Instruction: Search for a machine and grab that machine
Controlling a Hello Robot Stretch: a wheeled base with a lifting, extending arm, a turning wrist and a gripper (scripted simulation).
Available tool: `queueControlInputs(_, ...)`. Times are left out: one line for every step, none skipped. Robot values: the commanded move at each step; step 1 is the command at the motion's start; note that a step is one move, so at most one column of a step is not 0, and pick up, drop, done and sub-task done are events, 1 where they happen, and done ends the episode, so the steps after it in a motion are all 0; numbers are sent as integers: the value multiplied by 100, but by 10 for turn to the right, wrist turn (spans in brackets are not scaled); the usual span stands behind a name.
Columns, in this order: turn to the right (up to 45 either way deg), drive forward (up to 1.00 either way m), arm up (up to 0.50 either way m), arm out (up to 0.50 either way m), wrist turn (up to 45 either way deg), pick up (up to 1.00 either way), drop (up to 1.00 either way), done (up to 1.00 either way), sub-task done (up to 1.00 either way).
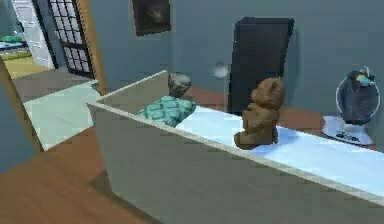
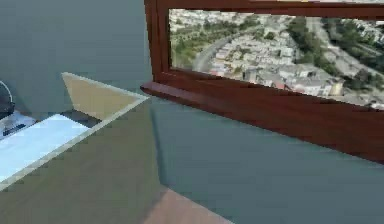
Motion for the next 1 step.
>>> queueControlInputs(-330,0,0,0,0,0,0,0,0)
